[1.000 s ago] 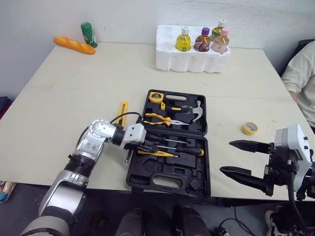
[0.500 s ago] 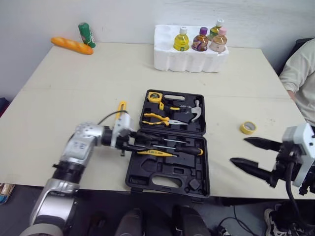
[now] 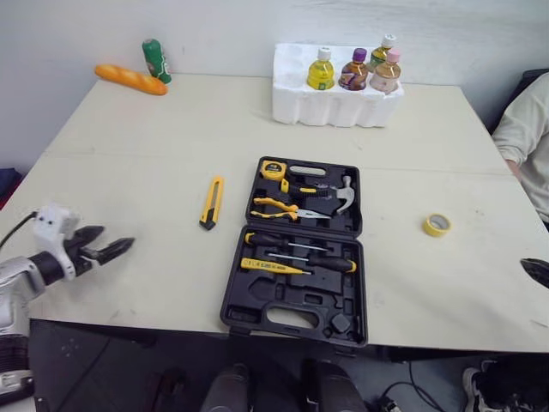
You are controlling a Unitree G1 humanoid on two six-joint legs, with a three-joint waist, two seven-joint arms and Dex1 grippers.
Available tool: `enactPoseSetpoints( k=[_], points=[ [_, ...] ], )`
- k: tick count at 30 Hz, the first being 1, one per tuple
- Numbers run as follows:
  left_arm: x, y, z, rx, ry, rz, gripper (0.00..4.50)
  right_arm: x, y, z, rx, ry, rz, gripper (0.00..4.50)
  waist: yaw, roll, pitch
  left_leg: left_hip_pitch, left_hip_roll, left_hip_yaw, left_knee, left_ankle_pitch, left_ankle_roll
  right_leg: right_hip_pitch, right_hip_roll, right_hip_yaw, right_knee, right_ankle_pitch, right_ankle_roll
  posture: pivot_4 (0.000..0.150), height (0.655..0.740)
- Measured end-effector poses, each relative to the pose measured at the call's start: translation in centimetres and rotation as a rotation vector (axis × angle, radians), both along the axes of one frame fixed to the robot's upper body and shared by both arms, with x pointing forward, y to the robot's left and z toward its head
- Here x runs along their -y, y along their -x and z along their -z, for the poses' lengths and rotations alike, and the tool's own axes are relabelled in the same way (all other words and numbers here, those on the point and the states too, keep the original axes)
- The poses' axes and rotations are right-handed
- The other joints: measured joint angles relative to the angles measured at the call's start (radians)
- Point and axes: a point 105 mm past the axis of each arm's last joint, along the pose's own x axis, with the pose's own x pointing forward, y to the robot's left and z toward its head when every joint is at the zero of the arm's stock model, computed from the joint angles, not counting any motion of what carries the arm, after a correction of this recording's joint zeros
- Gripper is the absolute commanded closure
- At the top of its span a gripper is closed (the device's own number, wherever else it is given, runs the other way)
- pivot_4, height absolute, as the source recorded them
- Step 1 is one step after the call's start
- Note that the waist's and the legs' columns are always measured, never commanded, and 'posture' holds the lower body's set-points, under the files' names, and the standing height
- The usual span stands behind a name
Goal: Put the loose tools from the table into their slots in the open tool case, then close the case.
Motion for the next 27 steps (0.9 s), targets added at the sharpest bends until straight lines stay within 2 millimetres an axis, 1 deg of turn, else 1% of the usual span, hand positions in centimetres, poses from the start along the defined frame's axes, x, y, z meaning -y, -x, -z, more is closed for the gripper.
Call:
enactPoseSetpoints(
  k=[2, 4, 6, 7, 9, 11, 13, 14, 16, 17, 21, 24, 27],
  points=[
    [-0.2, 0.1, 0.3, -0.020, 0.007, -0.028, 0.02, 0.4, -0.1, 0.1, 0.005, 0.002, 0.009, 0.00, -0.001, 0.000, 0.000, 0.000, 0.000, 0.000, -0.002, 0.002, -0.003, -0.001, 0.000, 0.000, 0.000, 0.000, -0.001, 0.150, 0.7367],
    [-0.1, 0.0, 0.3, -0.031, 0.004, -0.035, 0.02, 0.3, -0.4, -0.2, 0.018, 0.004, 0.002, 0.00, -0.003, 0.000, 0.000, 0.000, 0.000, 0.001, -0.003, 0.004, -0.007, -0.002, 0.000, 0.000, 0.000, 0.000, -0.001, 0.150, 0.7367],
    [0.7, -0.5, 0.1, -0.037, -0.007, -0.027, 0.02, -0.1, -0.7, -0.6, 0.034, 0.009, -0.014, 0.00, -0.003, 0.000, 0.000, 0.001, 0.000, 0.001, -0.003, 0.004, -0.007, -0.001, 0.000, 0.000, 0.001, 0.000, -0.001, 0.150, 0.7367],
    [1.4, -0.7, 0.0, -0.040, -0.004, -0.014, 0.02, -0.5, -1.0, -1.0, 0.045, 0.012, -0.029, 0.00, -0.003, 0.000, 0.000, 0.001, 0.000, 0.001, -0.003, 0.004, -0.007, -0.001, 0.000, 0.000, 0.002, 0.000, -0.001, 0.150, 0.7367],
    [3.4, -1.3, -0.7, -0.034, 0.033, 0.030, 0.02, -1.9, -1.4, -1.8, 0.066, 0.009, -0.089, 0.00, -0.003, 0.000, 0.000, 0.001, 0.000, 0.001, -0.003, 0.004, -0.007, -0.001, 0.000, 0.000, 0.002, 0.000, -0.001, 0.150, 0.7367],
    [6.0, -2.2, -1.3, -0.042, 0.041, 0.067, 0.02, -4.5, -1.8, -3.1, 0.102, -0.009, -0.205, 0.00, -0.002, 0.000, 0.000, 0.001, 0.000, 0.001, -0.003, 0.005, -0.008, -0.001, 0.000, 0.000, 0.003, 0.000, -0.001, 0.150, 0.7367],
    [9.0, -3.4, -2.2, -0.050, 0.074, 0.083, 0.02, -8.0, -1.8, -4.8, 0.142, -0.025, -0.361, 0.00, 0.000, 0.000, 0.000, 0.001, 0.000, 0.000, -0.002, 0.005, -0.008, -0.001, 0.001, 0.000, 0.004, 0.000, 0.000, 0.150, 0.7367],
    [10.2, -3.9, -2.6, -0.059, 0.089, 0.082, 0.02, -9.4, -1.7, -5.5, 0.153, -0.030, -0.430, 0.00, 0.001, 0.000, 0.000, 0.001, 0.000, 0.000, -0.002, 0.006, -0.007, -0.001, 0.002, 0.000, 0.005, 0.000, 0.000, 0.150, 0.7367],
    [12.0, -4.7, -3.2, -0.096, 0.109, 0.062, 0.02, -11.7, -1.2, -6.3, 0.144, -0.059, -0.539, 0.00, 0.003, 0.000, 0.000, 0.000, 0.000, 0.000, -0.002, 0.008, -0.002, 0.000, 0.002, -0.001, 0.007, 0.000, 0.001, 0.150, 0.7367],
    [12.8, -5.0, -3.4, -0.116, 0.106, 0.061, 0.02, -12.8, -0.9, -6.6, 0.134, -0.072, -0.592, 0.00, 0.003, 0.000, 0.000, 0.000, 0.000, 0.000, -0.002, 0.008, -0.002, 0.000, 0.002, -0.001, 0.006, 0.000, 0.001, 0.150, 0.7367],
    [15.3, -6.4, -3.6, -0.154, 0.129, 0.023, 0.02, -16.2, 0.3, -7.4, 0.109, -0.128, -0.746, 0.00, 0.003, -0.001, 0.001, 0.000, -0.001, 0.001, -0.001, 0.009, -0.002, 0.000, 0.002, -0.001, 0.006, 0.001, 0.001, 0.150, 0.7367],
    [16.8, -7.5, -2.7, -0.207, 0.084, 0.002, 0.02, -19.6, 0.9, -7.5, 0.090, -0.120, -0.871, 0.00, -0.001, -0.001, 0.001, 0.001, 0.000, 0.001, -0.001, 0.009, -0.003, 0.000, 0.003, 0.000, 0.007, 0.001, 0.001, 0.150, 0.7367],
    [18.1, -8.4, -1.6, -0.232, 0.035, 0.003, 0.02, -21.5, 1.1, -7.0, 0.067, -0.135, -0.929, 0.00, 0.003, -0.002, 0.001, 0.001, 0.000, 0.001, -0.001, 0.009, -0.003, 0.000, 0.004, -0.001, 0.006, 0.001, 0.001, 0.150, 0.7367]
  ],
)
